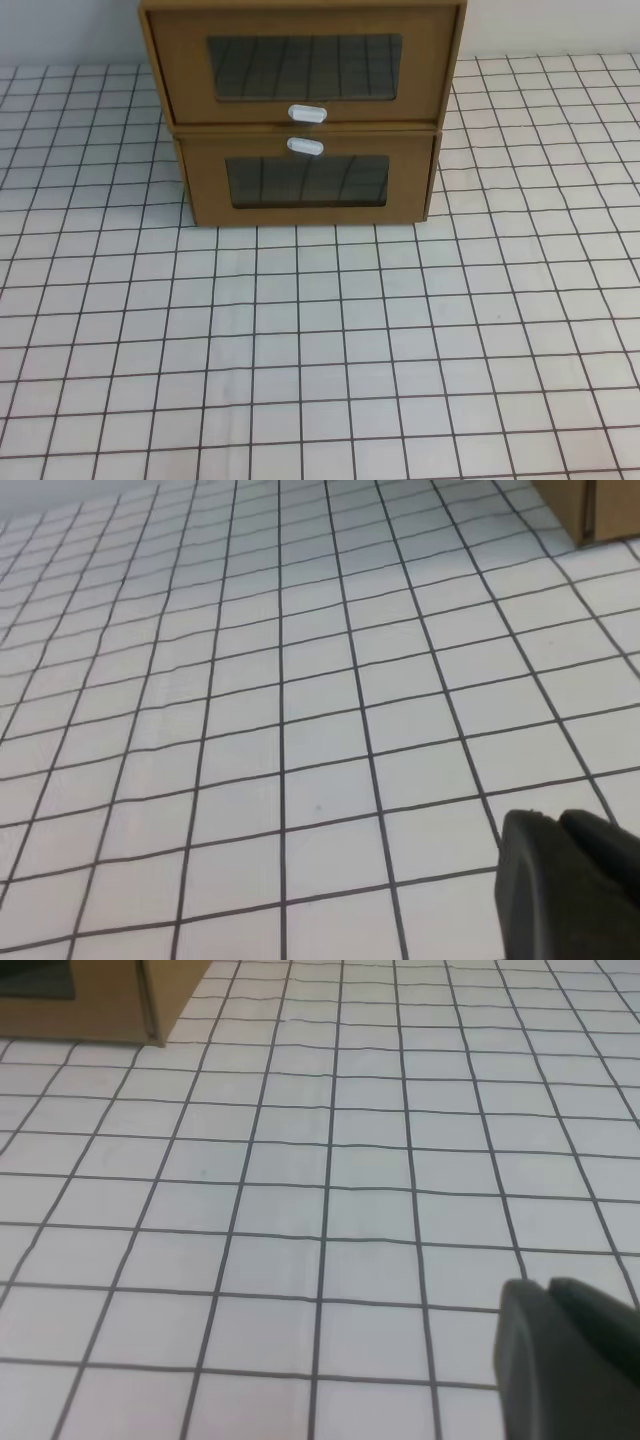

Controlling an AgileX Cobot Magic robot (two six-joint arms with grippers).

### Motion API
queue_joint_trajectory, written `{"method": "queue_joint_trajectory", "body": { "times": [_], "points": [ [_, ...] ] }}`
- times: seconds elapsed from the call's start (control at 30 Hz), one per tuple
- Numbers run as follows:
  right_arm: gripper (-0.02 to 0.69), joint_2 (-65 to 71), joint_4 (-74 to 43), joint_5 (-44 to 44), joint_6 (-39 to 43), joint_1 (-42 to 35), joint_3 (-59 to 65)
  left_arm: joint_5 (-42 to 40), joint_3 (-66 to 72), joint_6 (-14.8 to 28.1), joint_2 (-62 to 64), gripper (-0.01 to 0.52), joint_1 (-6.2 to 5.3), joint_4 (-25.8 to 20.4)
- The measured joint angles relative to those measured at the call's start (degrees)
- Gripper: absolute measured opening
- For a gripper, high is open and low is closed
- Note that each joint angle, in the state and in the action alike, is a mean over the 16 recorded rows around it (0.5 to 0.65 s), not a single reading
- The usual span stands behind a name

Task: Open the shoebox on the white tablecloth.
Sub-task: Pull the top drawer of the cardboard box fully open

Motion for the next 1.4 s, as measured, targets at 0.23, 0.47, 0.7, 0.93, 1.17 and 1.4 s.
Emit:
{"method": "queue_joint_trajectory", "body": {
  "times": [0.23,0.47,0.7,0.93,1.17,1.4],
  "points": [
    [-0.014,0.0,0.0,0.0,0.0,0.0,0.0,-0.6,0.0,0.9,0.0,-0.005,0.00,1.4],
    [-0.014,0.0,0.0,0.0,0.0,0.0,0.0,-3.9,0.0,0.0,0.0,-0.005,0.00,-9.0],
    [-0.014,0.0,0.0,0.0,0.0,0.0,0.0,-10.0,0.0,-1.2,0.0,-0.005,0.00,-26.7],
    [-0.014,0.0,0.1,0.0,0.0,0.0,0.0,-12.2,-1.6,-1.1,0.9,-0.005,-0.01,-38.0],
    [-0.014,0.0,0.1,0.0,0.0,0.0,0.0,-3.3,-11.0,4.3,9.4,-0.005,-0.05,-39.4],
    [-0.014,0.0,0.1,0.0,0.0,0.0,0.0,11.3,-30.1,15.9,28.1,-0.005,-0.08,-39.6]
  ]
}}
